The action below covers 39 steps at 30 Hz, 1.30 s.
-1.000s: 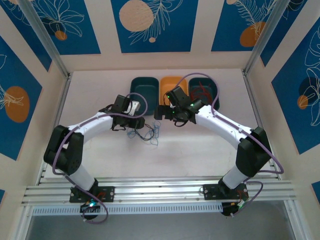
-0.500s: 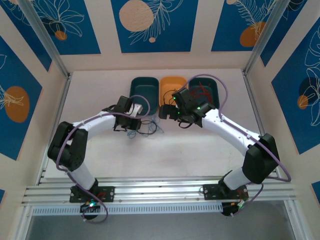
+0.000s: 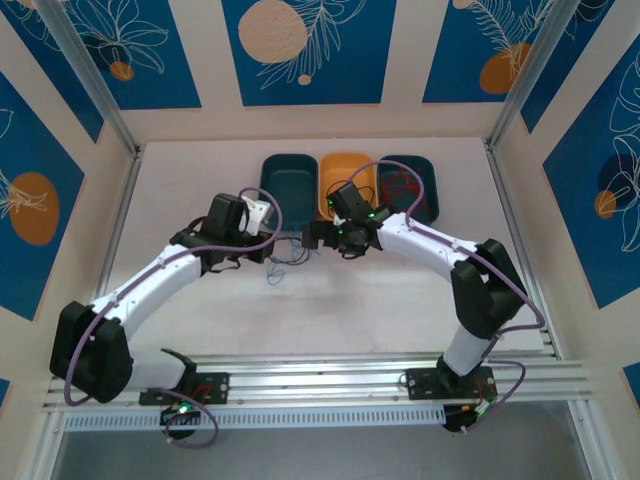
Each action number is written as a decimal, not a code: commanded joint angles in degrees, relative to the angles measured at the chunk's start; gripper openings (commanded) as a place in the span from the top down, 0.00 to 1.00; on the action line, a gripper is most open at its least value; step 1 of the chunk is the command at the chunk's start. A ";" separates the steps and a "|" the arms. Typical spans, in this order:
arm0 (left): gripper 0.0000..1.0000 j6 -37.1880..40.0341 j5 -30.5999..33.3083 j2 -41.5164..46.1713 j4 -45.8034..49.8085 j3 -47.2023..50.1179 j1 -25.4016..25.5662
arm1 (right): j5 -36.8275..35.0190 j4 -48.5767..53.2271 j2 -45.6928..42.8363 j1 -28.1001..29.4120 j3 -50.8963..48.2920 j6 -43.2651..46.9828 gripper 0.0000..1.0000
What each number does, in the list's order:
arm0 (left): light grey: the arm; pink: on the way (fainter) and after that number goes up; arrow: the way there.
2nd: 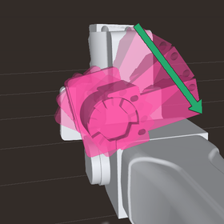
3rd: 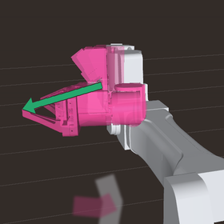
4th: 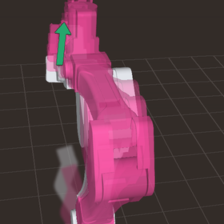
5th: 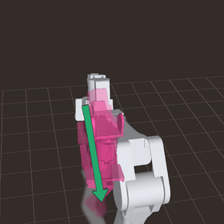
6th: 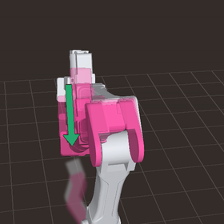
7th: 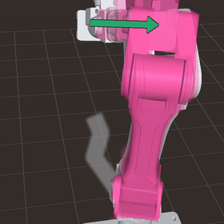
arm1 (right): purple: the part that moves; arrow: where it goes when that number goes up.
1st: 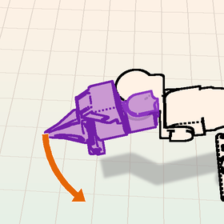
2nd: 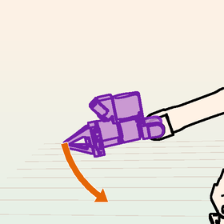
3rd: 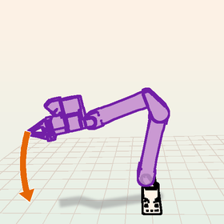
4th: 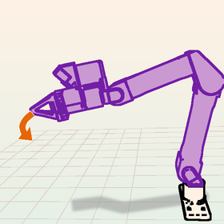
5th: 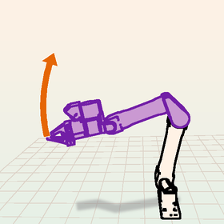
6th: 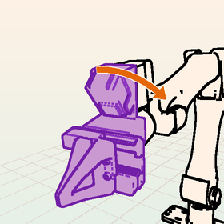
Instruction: Untangle the cables
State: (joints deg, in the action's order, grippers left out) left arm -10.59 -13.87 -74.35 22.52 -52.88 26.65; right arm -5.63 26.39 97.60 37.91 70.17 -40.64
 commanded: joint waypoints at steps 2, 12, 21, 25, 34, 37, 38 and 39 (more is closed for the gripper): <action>1.00 0.76 -3.51 3.98 5.07 0.84 0.40 | 4.77 -2.44 2.40 0.54 3.19 -0.43 0.00; 1.00 0.08 0.20 6.68 5.93 1.42 0.37 | 7.74 -5.04 6.15 4.56 5.08 1.22 0.01; 1.00 -0.31 -0.63 6.59 5.34 1.01 0.34 | 5.76 -3.55 8.31 5.61 4.06 1.45 0.01; 1.00 -0.01 1.20 8.73 6.85 0.30 0.35 | 2.30 -0.48 10.09 4.09 3.94 0.63 0.01; 1.00 1.19 15.41 12.41 15.77 -2.35 0.09 | -2.78 1.79 7.54 -1.00 -2.67 -1.09 0.02; 1.00 0.95 19.36 13.18 17.68 -3.29 -0.25 | -4.09 2.55 6.48 -2.45 -4.82 -1.53 0.02; 1.00 0.92 20.33 13.55 18.16 -3.52 -0.26 | -4.53 2.71 5.96 -2.87 -5.51 -1.63 0.02; 1.00 1.03 20.98 13.76 18.46 -3.63 -0.33 | -4.75 2.78 5.57 -3.22 -6.16 -1.66 0.03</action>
State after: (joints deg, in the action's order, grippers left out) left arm -10.33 0.80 -62.39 37.26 -54.17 26.70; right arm -6.13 24.80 105.34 36.40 66.48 -41.08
